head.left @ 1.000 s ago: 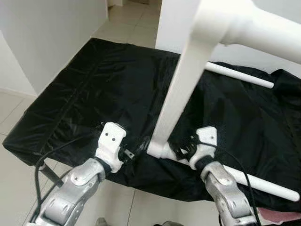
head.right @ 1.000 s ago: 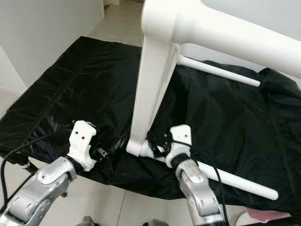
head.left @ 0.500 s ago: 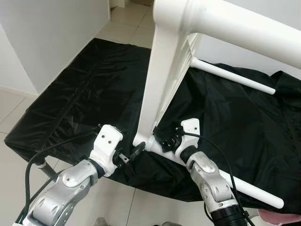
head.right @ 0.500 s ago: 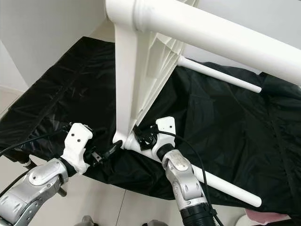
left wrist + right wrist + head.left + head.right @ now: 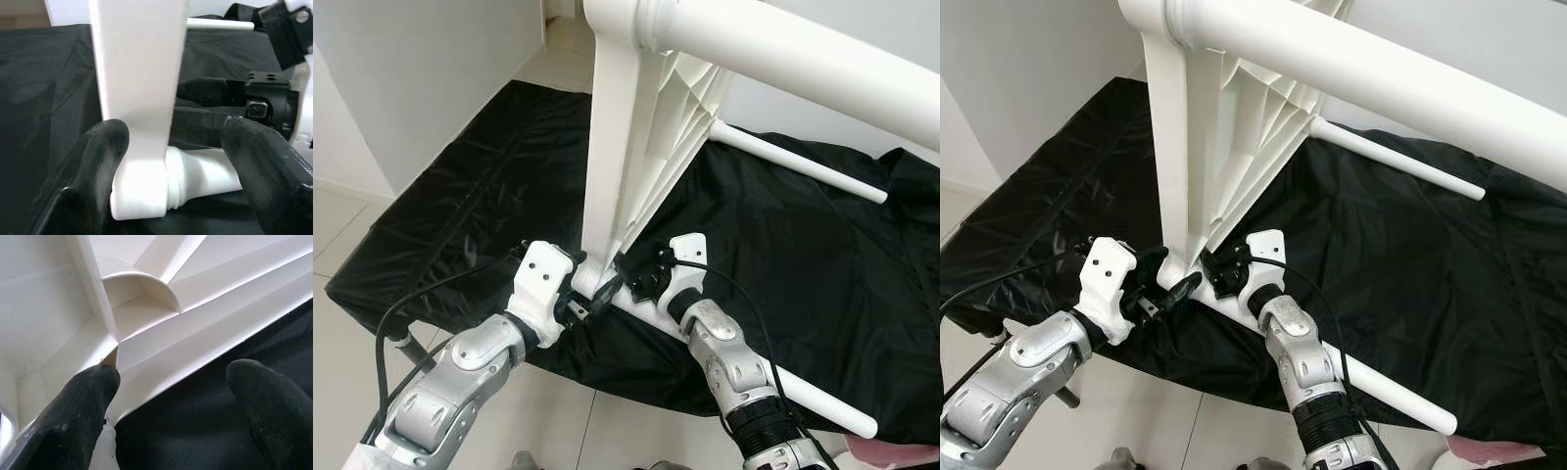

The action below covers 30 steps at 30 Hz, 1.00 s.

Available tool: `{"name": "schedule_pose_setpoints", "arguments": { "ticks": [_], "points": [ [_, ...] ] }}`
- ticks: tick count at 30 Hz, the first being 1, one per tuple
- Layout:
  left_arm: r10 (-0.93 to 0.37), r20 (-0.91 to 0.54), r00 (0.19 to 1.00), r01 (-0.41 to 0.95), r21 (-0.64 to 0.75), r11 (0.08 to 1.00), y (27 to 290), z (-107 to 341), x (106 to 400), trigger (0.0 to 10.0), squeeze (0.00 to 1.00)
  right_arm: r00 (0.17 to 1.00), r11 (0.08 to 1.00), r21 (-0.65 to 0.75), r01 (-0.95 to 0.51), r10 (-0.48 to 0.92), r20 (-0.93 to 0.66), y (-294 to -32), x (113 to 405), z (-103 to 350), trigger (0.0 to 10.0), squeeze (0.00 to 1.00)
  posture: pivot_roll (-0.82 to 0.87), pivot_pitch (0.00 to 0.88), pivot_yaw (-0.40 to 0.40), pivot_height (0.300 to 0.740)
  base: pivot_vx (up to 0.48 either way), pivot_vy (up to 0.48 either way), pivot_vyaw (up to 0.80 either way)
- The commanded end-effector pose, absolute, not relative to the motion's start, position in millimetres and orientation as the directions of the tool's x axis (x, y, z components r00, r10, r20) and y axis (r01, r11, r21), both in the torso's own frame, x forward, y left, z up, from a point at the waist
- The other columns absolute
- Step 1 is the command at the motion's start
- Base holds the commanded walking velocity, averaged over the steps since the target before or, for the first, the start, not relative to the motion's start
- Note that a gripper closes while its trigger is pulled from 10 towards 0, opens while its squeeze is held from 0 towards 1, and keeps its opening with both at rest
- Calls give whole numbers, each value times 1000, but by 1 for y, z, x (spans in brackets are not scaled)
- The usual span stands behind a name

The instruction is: Building children table

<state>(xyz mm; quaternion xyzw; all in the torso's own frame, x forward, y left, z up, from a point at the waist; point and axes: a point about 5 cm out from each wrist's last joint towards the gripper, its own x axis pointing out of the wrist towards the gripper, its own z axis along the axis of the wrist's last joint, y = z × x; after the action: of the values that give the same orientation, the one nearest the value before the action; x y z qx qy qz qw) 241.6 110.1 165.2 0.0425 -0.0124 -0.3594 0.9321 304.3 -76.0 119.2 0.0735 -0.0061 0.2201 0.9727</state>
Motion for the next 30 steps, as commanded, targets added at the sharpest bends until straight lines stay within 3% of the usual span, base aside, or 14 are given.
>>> {"name": "schedule_pose_setpoints", "arguments": {
  "ticks": [1, 11, 26, 27, 28, 29, 30],
  "points": [
    [-704, 1, 710, 701, 93, 707, 108, 166, 243, 10000, 0, 917, 906, 143, -399, 391, 79, -85, 306, 125, 10000, 0, 56, 30, -85, 740, 0, 0, 0],
    [-668, 52, 742, 664, 79, 744, 108, 175, 254, 10000, 0, 947, 935, 173, -308, 284, 151, -143, 274, 123, 10000, 0, 31, 27, -84, 740, 0, 0, 0],
    [-695, 111, 710, 695, 42, 717, 102, 187, 265, 10000, 0, 967, 965, 138, -223, 202, 153, -165, 267, 124, 10000, 0, -7, 23, -58, 740, 0, 0, 0],
    [-698, 118, 706, 701, 29, 713, 101, 188, 266, 10000, 114, 968, 965, 137, -222, 201, 152, -165, 266, 124, 10000, 0, -8, 22, -57, 740, 0, 0, 0],
    [-698, 118, 706, 701, 29, 713, 101, 188, 266, 10000, 114, 968, 965, 137, -222, 201, 152, -165, 266, 124, 10000, 0, -8, 22, -57, 740, 0, 0, 0],
    [-698, 144, 701, 707, -18, 707, 99, 191, 269, 10000, 1000, 970, 968, 133, -214, 193, 150, -166, 267, 124, 10000, 0, -9, 22, -52, 740, 0, 0, 0],
    [-706, 163, 689, 719, -36, 694, 94, 196, 271, 10000, 1000, 971, 970, 131, -206, 187, 147, -167, 268, 123, 10000, 0, -9, 22, -47, 740, 0, 0, 0]
  ]
}}
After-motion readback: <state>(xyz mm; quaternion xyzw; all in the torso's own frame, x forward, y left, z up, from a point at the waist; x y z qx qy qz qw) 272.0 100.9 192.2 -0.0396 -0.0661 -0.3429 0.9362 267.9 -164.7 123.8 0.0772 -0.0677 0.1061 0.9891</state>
